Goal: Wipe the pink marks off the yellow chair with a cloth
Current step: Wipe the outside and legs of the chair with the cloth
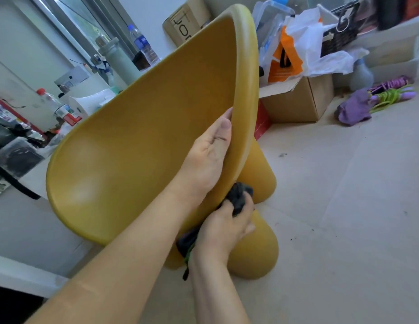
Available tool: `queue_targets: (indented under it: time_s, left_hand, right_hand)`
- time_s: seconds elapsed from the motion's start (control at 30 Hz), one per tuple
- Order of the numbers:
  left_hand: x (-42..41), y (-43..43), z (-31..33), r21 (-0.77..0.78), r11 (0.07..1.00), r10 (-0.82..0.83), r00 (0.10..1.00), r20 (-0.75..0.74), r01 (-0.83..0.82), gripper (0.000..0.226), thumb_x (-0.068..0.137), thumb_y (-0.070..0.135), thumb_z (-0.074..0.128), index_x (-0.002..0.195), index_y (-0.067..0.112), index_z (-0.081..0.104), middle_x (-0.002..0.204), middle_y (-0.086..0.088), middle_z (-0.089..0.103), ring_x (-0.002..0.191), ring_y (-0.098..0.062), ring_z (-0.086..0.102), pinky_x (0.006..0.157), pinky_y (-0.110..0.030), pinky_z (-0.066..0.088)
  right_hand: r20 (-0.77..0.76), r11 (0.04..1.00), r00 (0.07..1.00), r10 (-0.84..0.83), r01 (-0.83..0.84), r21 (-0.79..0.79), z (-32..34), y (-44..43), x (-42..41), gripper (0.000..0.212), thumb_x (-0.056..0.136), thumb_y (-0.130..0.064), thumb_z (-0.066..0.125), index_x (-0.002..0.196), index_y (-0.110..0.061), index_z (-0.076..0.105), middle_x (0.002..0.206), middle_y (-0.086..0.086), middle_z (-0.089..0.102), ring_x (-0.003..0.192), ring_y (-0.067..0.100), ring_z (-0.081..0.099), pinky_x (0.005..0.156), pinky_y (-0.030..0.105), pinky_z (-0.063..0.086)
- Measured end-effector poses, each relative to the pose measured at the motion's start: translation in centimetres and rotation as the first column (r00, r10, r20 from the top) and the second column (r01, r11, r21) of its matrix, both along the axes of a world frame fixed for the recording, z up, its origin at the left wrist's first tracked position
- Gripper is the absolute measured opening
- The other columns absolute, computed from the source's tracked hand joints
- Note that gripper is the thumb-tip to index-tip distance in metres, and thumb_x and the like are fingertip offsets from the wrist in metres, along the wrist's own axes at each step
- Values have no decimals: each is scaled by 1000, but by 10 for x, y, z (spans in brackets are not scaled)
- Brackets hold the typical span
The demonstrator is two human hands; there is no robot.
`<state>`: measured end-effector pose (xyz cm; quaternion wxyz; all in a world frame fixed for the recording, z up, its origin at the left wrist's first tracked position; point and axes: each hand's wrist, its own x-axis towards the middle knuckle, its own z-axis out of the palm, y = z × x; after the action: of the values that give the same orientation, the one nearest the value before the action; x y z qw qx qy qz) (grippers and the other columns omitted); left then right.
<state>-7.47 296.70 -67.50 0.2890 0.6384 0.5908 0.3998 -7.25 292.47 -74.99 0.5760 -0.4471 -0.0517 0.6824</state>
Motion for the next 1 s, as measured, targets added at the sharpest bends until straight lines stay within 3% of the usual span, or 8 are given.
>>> queue_targets:
  time_s: [0.1,0.2,0.37,0.47,0.63,0.77,0.9,1.0]
  left_hand:
    - [-27,-32,-27,-223,967,-176,959,-222,126,48,100,30,40,134,58,22,145,33,29,133,15,26,112,-16,25]
    - [-48,-59,-63,-144,988,-101,935,-341,55,58,98,21,39,139,57,20,148,34,25,139,7,22,114,-17,21]
    - [-45,-51,-55,-165,986,-36,927,-374,-28,59,98,12,48,134,54,27,124,54,36,127,19,33,100,-1,26]
    - [-47,-49,-53,-216,976,-45,949,-311,-25,50,96,28,45,133,58,29,127,53,35,129,19,29,102,-3,25]
    - [-54,-47,-54,-303,944,-7,909,-417,-132,38,90,54,30,105,88,22,121,56,31,113,35,25,91,6,23]
    - [-53,-49,-69,-101,973,92,745,-661,-209,31,89,68,15,112,86,6,129,31,44,120,4,44,82,-12,38]
    - [-46,-54,-77,18,973,177,694,-698,-229,38,85,69,8,122,78,8,137,26,47,121,-13,52,87,-28,42]
    - [-35,-53,-74,73,962,231,637,-736,-263,46,88,68,5,132,62,17,135,24,52,119,-15,54,85,-31,43]
  right_hand:
    - [122,914,925,-360,323,246,19,40,43,30,93,-20,53,103,-48,51,128,-1,41,110,7,51,92,17,44]
    - [188,828,839,-510,419,373,5,49,32,31,88,-26,52,113,-45,51,129,8,44,110,-6,48,91,6,39]
    - [168,977,968,-187,165,136,-37,13,-7,34,82,-33,51,108,-54,45,118,-1,41,103,5,50,93,24,37]
    - [71,995,995,-71,65,80,-27,25,14,32,92,-18,55,118,-37,58,119,-5,42,98,2,54,94,30,44]
    - [102,884,940,-326,265,385,16,68,65,28,94,-21,58,101,-49,59,132,-1,41,118,7,51,98,20,46]
    - [223,871,905,-362,243,427,-7,49,38,46,82,-41,71,115,-56,44,136,5,37,119,-2,47,94,4,38]
    - [257,949,964,-75,-10,314,-30,28,25,76,68,-45,82,133,-46,43,140,-2,33,129,10,44,108,32,40]
    - [345,937,938,-42,-82,338,-29,43,43,76,68,-39,81,136,-37,47,127,-7,41,117,7,50,103,30,43]
